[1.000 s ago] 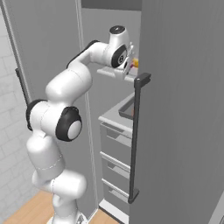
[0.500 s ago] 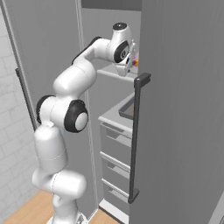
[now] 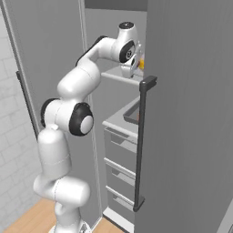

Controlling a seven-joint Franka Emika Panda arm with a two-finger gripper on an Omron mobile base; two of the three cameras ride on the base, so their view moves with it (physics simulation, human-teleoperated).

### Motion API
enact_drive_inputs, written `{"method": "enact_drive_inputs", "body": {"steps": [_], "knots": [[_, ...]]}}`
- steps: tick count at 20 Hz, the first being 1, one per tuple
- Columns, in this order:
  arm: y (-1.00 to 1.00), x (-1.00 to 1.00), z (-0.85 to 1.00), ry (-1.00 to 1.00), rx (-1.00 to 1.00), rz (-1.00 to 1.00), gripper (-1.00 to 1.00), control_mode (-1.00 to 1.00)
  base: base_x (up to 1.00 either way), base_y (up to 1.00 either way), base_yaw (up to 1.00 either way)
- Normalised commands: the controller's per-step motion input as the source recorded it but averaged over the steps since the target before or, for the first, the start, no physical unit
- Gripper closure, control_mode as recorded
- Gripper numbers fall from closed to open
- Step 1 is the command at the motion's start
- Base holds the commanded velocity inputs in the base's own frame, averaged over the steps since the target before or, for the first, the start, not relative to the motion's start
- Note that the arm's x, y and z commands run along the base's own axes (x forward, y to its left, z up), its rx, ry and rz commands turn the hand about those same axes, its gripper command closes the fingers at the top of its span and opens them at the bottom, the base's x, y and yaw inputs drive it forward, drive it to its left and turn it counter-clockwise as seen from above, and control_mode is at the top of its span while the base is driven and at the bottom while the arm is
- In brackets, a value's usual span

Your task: Take the meat container that has the shrimp and place it on the second highest rack of the freezer. Then take the vegetable container that has the corn and onion and place it on the highest rack of the freezer.

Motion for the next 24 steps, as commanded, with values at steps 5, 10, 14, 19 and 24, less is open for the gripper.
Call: {"method": "enact_drive_inputs", "body": {"steps": [5, 10, 14, 19, 24], "knots": [[0.02, -0.11, -0.45, -0.23, -0.01, 0.00, -1.00, -1.00, 0.00, 0.00, 0.00], [0.02, 0.00, 0.07, -0.20, -0.01, 0.00, -1.00, -1.00, 0.00, 0.00, 0.00], [0.19, -0.16, 0.04, -0.15, -0.04, 0.00, -1.00, -1.00, 0.00, 0.00, 0.00], [0.17, -0.72, 0.33, -0.28, -0.06, 0.00, -1.00, -1.00, 0.00, 0.00, 0.00], [0.14, -0.99, 0.14, -0.17, -0.02, 0.03, -1.00, -1.00, 0.00, 0.00, 0.00]]}}
